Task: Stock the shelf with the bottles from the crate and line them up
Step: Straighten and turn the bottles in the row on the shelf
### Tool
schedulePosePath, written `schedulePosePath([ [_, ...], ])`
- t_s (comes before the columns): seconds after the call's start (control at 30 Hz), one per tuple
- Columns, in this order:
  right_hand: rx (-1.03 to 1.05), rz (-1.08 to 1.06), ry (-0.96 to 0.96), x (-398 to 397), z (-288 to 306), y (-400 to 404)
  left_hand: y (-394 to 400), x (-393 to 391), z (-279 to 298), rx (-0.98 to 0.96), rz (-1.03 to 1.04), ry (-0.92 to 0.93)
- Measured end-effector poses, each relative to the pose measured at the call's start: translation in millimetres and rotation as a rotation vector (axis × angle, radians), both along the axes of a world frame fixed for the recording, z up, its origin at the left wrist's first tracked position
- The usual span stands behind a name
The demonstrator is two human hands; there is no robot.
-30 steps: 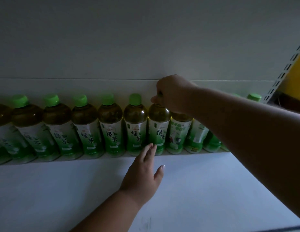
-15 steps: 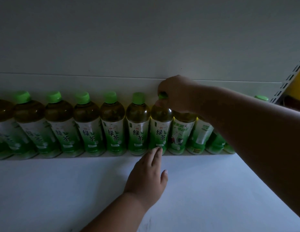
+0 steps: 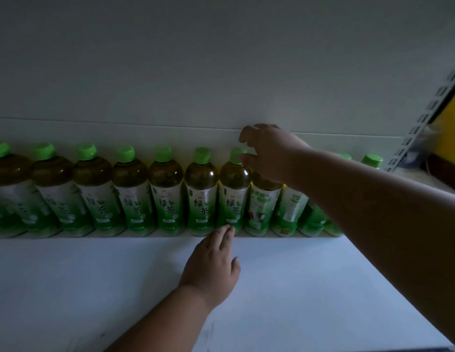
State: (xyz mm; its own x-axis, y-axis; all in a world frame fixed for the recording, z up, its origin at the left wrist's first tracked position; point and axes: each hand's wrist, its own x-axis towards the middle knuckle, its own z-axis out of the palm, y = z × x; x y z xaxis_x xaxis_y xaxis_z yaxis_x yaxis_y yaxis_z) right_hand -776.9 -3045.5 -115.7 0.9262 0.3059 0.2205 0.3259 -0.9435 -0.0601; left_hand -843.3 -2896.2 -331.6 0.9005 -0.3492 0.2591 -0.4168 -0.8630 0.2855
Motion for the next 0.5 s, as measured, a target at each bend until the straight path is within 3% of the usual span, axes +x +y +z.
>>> schedulePosePath([
  [0.2,-0.033,-0.042,-0.021,-5,-2,-33,-11,-10,1,-0.022,-0.074,-0.088],
  [0.33,-0.111,-0.013,-0.002,-1,-3,-41,-34,-10,8,-0.056,-0.118,-0.011],
  [0.5,-0.221,0.042,0.068,12,-1,-45,-62,0,7,-0.06,-0.153,-0.059],
])
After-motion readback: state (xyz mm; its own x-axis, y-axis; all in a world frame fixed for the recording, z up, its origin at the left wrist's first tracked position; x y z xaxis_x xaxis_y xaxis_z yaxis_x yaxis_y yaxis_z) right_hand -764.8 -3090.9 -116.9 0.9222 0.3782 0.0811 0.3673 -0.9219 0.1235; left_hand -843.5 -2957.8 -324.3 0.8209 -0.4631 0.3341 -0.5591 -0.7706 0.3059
